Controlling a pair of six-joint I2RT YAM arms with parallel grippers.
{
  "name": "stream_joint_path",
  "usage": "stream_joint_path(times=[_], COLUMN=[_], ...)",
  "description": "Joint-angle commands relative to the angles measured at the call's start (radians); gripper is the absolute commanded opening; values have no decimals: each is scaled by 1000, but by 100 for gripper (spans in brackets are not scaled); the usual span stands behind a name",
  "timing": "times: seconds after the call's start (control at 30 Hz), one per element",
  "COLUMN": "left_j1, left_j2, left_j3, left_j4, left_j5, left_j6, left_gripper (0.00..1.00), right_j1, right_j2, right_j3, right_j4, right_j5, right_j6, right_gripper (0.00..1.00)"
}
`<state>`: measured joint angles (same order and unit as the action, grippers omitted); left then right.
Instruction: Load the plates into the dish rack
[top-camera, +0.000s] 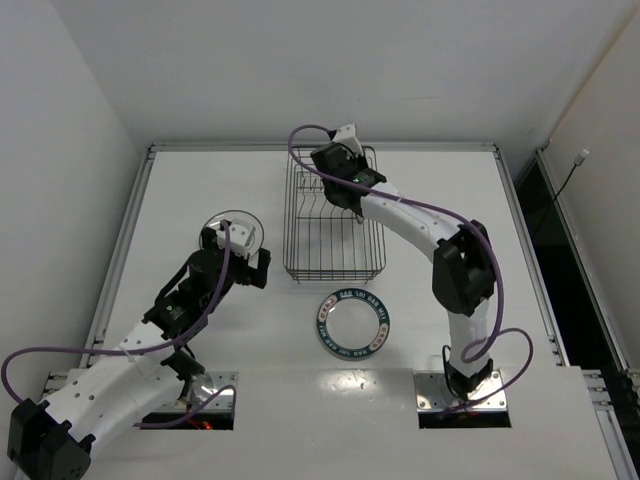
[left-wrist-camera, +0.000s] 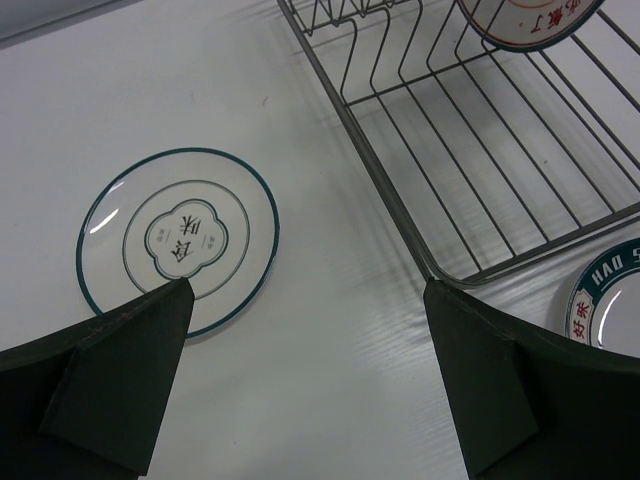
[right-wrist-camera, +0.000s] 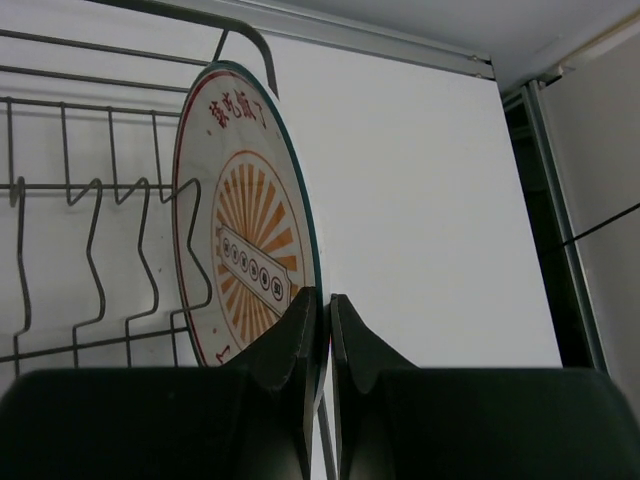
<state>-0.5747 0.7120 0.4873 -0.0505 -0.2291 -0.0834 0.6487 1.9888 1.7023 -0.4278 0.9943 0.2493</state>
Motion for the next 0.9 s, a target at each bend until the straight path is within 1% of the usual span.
stream_joint_path(times=[0.0, 0.1, 0.13, 0.17, 0.2, 0.27, 0.3, 0.33, 0.37, 0.4, 0.43, 0.47, 0.5, 0.57, 0.6, 0.63, 0.67, 0.7, 0.73, 0.77, 0.8, 0.83, 0.87], left_j1=[-8, -8, -8, -8, -8, -8, -8, -8, -8, -8, -8, -8, -8, -8, -8, -8, -8, -8, -8, -8, -8, -8, -8], left_j2=[-2, -2, -2, -2, -2, -2, -2, -2, -2, -2, -2, -2, -2, -2, -2, -2, -2, -2, -2, -2, -2, -2, -2], left_j3=[16, 16, 16, 16, 16, 16, 16, 16, 16, 16, 16, 16, 16, 16, 16, 16, 16, 16, 16, 16, 16, 16, 16], left_j4=[47, 47, 47, 47, 47, 47, 47, 47, 47, 47, 47, 47, 47, 47, 47, 47, 47, 47, 47, 47, 47, 47, 47], left_j5=[2, 2, 2, 2, 2, -7, -7, -7, -16, -16, -16, -16, -16, -16, -16, -16, -16, -16, -25, -26, -26, -26, -26], left_j6=[-4, -4, -4, -4, -4, -4, -4, -4, -4, -4, -4, -4, -4, -4, -4, -4, -4, -4, -4, -4, -4, -4, -4], left_gripper=[100, 100, 100, 100, 100, 100, 100, 100, 100, 100, 100, 100, 100, 100, 100, 100, 100, 100, 100, 100, 100, 100, 100], right_j1=[0, 0, 0, -9, -9, -9, -9, -9, 0, 0, 0, -9, -9, -9, -9, -21, -30, -31, -41, -52, -52, -64, -76], right_j2=[-16, -25, -36, -50, -64, -129, -162, -197, -275, -316, -356, -396, -476, -550, -589, -634, -732, -783, -836, -891, -1006, -1066, -1123], right_j3=[45, 25, 25, 25, 25, -6, -32, -47, -62, -81, -111, -127, -165, -202, -228, -310, -366, -492, -562, -632, -780, -855, -927], right_j4=[-12, -37, -48, -58, -71, -71, -71, -81, -95, -106, -124, -144, -184, -250, -281, -319, -319, -319, -293, -272, -246, -217, -151], right_j5=[-19, -66, -83, -97, -97, -74, -74, -74, -74, -88, -133, -161, -211, -273, -304, -398, -457, -515, -625, -679, -779, -828, -877], right_j6=[-7, 22, 22, 34, 44, 44, 44, 44, 44, 56, 67, 67, 77, 113, 139, 193, 221, 255, 295, 364, 401, 439, 512], right_gripper=[0, 1, 4, 23, 31, 39, 47, 50, 56, 58, 60, 60, 63, 66, 66, 67, 67, 67, 67, 70, 72, 73, 74])
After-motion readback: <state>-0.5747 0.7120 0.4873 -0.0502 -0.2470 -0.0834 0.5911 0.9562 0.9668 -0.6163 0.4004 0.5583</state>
